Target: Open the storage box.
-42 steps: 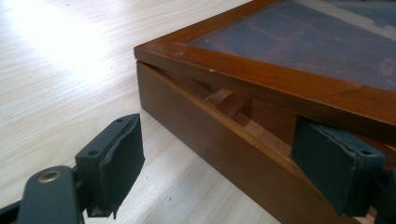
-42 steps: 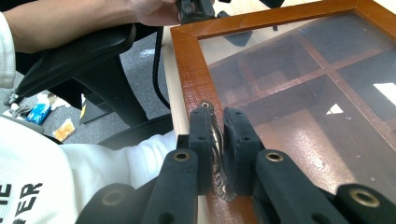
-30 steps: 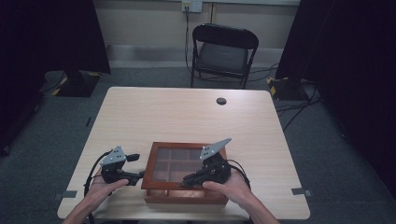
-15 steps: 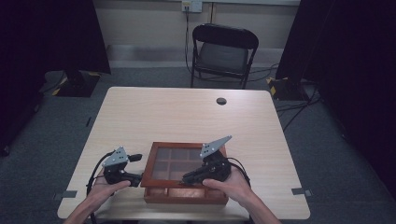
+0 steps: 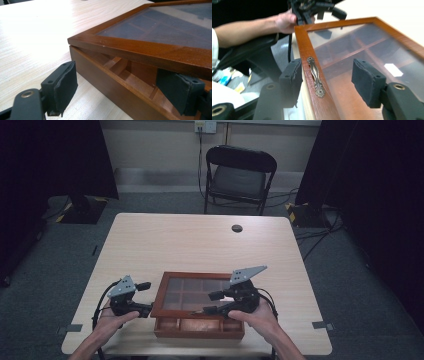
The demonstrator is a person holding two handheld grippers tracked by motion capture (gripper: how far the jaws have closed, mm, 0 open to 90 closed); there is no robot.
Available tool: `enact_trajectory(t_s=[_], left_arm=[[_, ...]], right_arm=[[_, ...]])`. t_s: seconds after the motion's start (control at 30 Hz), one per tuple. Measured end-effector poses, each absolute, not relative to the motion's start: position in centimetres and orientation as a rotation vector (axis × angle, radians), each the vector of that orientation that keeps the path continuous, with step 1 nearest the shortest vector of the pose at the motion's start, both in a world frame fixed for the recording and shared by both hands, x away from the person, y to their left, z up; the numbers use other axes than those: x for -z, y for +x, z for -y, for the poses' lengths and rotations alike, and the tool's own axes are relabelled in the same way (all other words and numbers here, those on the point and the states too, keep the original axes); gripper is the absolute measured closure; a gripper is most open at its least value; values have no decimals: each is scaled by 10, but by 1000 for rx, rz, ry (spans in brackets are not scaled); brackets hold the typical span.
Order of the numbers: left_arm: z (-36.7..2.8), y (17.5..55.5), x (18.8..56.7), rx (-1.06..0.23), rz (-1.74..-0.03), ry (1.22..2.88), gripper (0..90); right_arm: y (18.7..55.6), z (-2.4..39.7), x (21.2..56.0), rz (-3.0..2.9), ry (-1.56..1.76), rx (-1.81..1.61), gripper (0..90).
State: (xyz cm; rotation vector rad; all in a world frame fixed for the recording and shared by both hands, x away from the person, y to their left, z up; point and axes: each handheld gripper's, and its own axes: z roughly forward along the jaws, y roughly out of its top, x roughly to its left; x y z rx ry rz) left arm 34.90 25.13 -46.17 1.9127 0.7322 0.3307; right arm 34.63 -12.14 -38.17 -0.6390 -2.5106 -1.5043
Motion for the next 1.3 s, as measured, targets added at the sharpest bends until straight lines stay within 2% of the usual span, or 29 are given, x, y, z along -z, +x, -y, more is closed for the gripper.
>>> enact_trajectory(t_s=[0.3, 0.67, 1.3], left_arm=[[-249, 350, 456, -335, -727, 1894, 169], [-246, 354, 446, -350, -721, 1860, 187], [-243, 364, 437, -325, -760, 1841, 205]], right_arm=[[342, 149, 384, 2525, -705, 1589, 343], [340, 162, 393, 2540, -750, 1591, 275], [340, 170, 386, 2585, -768, 1650, 261]])
